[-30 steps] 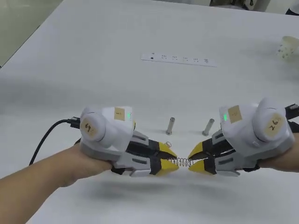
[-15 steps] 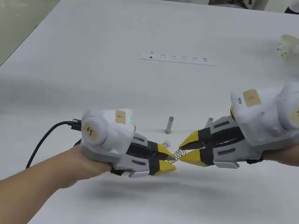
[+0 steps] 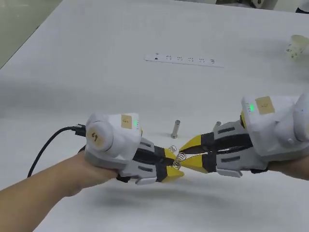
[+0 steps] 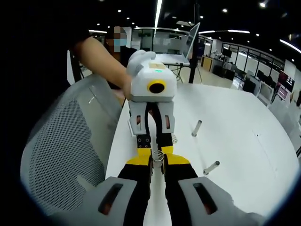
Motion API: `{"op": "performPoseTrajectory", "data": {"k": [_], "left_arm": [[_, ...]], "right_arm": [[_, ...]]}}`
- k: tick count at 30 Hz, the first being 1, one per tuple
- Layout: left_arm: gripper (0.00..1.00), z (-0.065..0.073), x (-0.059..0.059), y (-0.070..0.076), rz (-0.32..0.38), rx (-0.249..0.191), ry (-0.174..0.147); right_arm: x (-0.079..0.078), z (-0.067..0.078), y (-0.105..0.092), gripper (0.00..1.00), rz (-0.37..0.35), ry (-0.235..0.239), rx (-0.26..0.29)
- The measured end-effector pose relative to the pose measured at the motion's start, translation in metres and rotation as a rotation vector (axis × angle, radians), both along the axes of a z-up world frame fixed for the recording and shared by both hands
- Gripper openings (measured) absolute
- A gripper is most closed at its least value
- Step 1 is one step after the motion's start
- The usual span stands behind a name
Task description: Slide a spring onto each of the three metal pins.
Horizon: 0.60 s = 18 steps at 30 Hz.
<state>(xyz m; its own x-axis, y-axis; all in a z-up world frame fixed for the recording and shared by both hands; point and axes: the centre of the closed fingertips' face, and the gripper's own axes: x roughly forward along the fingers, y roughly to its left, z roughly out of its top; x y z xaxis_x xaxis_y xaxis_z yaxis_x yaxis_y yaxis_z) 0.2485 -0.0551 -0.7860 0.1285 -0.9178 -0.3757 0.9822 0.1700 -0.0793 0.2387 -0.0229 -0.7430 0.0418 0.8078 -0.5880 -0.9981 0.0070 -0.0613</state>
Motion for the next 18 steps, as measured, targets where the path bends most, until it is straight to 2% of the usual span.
{"op": "performPoseTrajectory", "data": {"k": [2, 6, 11, 18], "left_arm": [[0.02, 0.0006, -0.0013, -0.0011, -0.002, -0.008, 0.009], [0.02, 0.0011, -0.0018, -0.0031, -0.01, -0.005, 0.004], [0.02, 0.0004, -0.0027, -0.0012, -0.009, -0.001, 0.007], [0.02, 0.0025, -0.0022, 0.0008, -0.006, -0.004, 0.005]], "right_arm": [[-0.0008, 0.0015, 0.0017, 0.08, -0.003, 0.003, 0.024], [-0.0021, 0.0019, 0.0038, 0.08, -0.008, 0.011, 0.05], [-0.001, 0.0017, 0.0041, 0.08, -0.026, 0.032, 0.065], [-0.0001, 0.0035, 0.0065, 0.08, -0.039, 0.037, 0.084]]}}
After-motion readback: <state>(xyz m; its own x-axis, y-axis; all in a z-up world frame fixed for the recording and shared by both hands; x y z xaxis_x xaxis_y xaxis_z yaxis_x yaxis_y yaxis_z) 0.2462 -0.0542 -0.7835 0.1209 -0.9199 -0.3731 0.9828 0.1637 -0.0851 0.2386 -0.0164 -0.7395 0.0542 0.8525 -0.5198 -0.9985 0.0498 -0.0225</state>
